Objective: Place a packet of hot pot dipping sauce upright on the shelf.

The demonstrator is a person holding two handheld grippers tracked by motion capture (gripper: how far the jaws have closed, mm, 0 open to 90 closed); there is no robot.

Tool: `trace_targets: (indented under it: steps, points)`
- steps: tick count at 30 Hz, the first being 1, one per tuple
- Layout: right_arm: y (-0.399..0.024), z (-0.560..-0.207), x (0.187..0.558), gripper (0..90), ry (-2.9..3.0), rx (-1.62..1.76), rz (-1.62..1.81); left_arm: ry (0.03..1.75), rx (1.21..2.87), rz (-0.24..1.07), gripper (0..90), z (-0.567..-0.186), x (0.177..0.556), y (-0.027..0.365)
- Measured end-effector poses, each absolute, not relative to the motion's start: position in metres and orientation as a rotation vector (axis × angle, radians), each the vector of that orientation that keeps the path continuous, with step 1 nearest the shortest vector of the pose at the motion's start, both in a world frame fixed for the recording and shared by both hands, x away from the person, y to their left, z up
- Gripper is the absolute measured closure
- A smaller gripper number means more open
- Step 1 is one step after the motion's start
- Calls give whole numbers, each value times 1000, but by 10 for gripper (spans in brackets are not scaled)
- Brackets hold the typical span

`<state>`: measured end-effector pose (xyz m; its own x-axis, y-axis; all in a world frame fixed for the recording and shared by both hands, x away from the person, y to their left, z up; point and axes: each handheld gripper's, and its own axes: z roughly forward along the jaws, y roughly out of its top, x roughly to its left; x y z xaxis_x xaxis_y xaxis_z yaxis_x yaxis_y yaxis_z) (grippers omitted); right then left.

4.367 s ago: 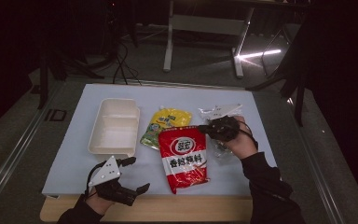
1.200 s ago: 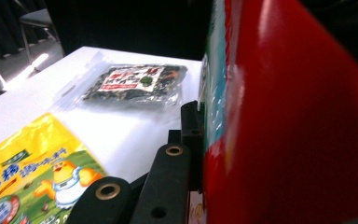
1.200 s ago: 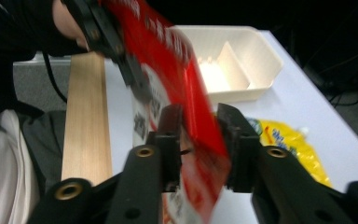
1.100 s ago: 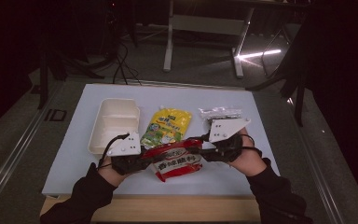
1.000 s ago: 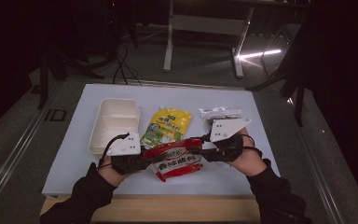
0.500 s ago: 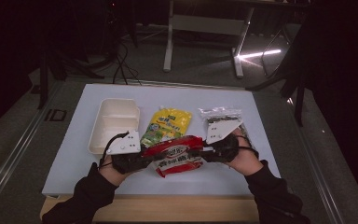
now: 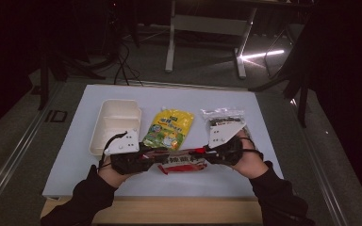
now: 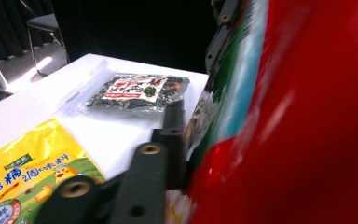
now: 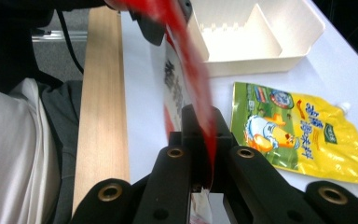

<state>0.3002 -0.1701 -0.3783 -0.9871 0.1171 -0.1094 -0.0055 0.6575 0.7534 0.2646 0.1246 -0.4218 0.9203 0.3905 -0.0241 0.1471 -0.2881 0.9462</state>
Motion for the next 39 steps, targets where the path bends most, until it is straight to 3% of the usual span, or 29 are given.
trace_targets:
  steps: [6, 7, 12, 14, 16, 19, 39]
  points:
    - [-176, -369, 303, 900, 2691, 107, 1275, 444, 1834, 293, 528, -425, 260, 132]
    - [-178, -365, 304, 900, 2674, 119, 1291, 457, 1837, 292, 456, -426, 260, 133]
    - [-185, -356, 308, 900, 2636, 138, 1326, 517, 1843, 257, 284, -440, 262, 136]
    - [-188, -351, 311, 900, 2613, 159, 1336, 514, 1847, 216, 159, -446, 261, 136]
    - [-190, -348, 313, 900, 2592, 175, 1345, 537, 1845, 219, 141, -453, 259, 135]
    - [-192, -344, 318, 900, 2570, 200, 1361, 571, 1856, 214, 16, -465, 258, 132]
    - [-168, -333, 355, 899, 2486, 320, 1418, 505, 1920, 295, 16, -515, 242, 126]
